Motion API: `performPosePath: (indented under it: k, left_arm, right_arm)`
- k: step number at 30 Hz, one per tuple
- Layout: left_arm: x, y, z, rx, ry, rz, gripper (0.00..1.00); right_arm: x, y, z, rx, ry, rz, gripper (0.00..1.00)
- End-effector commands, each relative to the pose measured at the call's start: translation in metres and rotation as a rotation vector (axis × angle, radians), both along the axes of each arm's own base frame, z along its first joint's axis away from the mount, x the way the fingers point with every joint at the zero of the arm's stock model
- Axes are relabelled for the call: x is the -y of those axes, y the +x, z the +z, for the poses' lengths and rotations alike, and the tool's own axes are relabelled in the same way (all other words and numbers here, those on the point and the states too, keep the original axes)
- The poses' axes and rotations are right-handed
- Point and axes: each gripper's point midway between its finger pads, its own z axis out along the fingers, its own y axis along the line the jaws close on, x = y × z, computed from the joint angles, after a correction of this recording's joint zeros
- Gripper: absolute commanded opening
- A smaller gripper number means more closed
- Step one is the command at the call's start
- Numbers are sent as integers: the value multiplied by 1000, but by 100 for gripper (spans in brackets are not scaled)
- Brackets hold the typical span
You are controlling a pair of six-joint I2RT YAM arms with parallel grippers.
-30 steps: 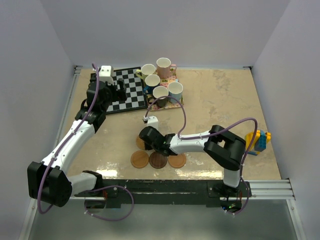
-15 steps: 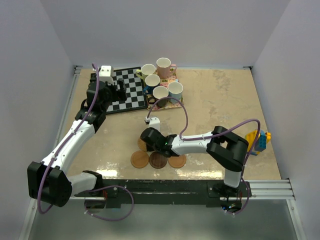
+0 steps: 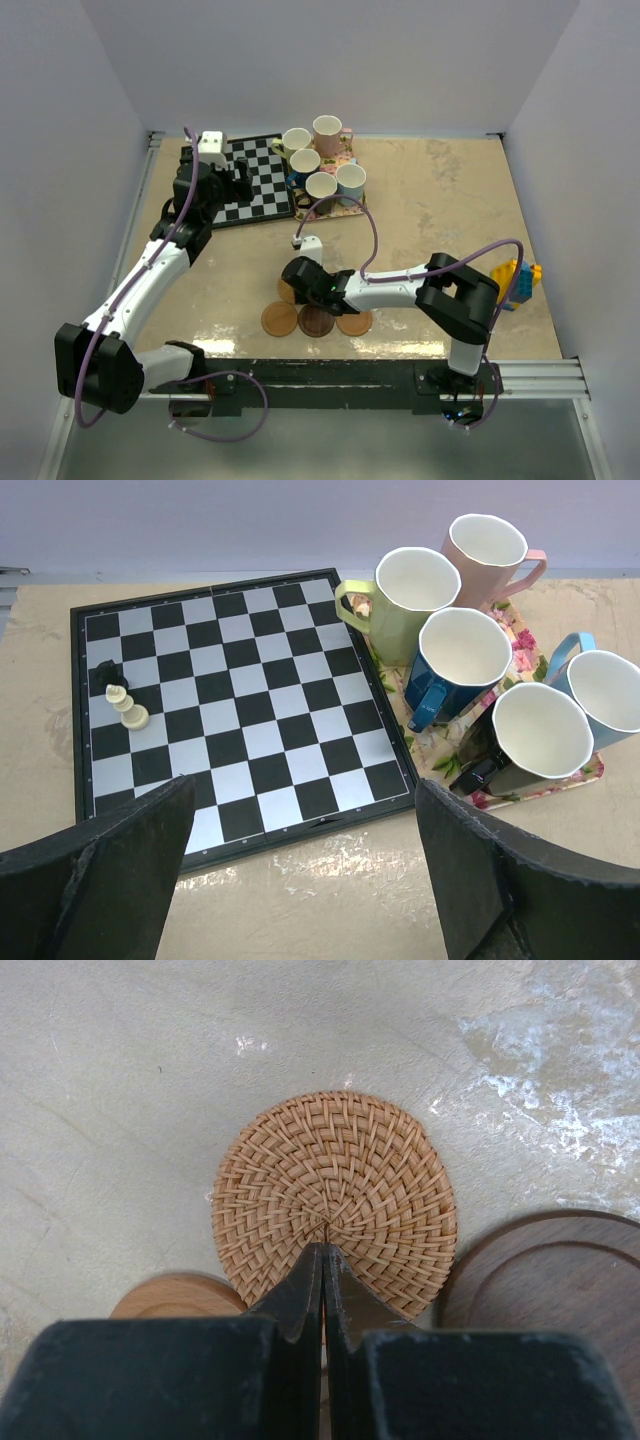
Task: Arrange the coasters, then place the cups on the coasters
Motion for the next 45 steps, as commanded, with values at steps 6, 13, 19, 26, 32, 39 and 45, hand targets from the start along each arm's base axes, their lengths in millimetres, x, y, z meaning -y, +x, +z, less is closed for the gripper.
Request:
performPosePath:
  k: [6, 13, 19, 26, 32, 39, 45]
  left_arm:
    - [4, 1, 16, 56, -19, -15, 95]
    - [4, 1, 16, 56, -19, -15, 95]
    - [4, 2, 16, 56, -20, -17, 95]
    - [4, 2, 14, 53, -19, -17, 95]
    - [5, 2, 15, 53, -20, -20, 95]
    - [5, 2, 14, 52, -20, -18, 95]
    - [4, 2, 15, 53, -19, -17, 95]
  right_arm:
    - [63, -35, -52, -128, -277, 7, 0]
    - [57, -32, -49, -118, -268, 11, 0]
    - [51, -27, -48, -106, -276, 13, 0]
    - [39, -20, -41, -83, -261, 20, 0]
    - [24, -13, -32, -61, -233, 36, 3]
    - [2, -2, -4, -10, -170, 59, 9]
    - [-14, 8, 42, 56, -84, 65, 18]
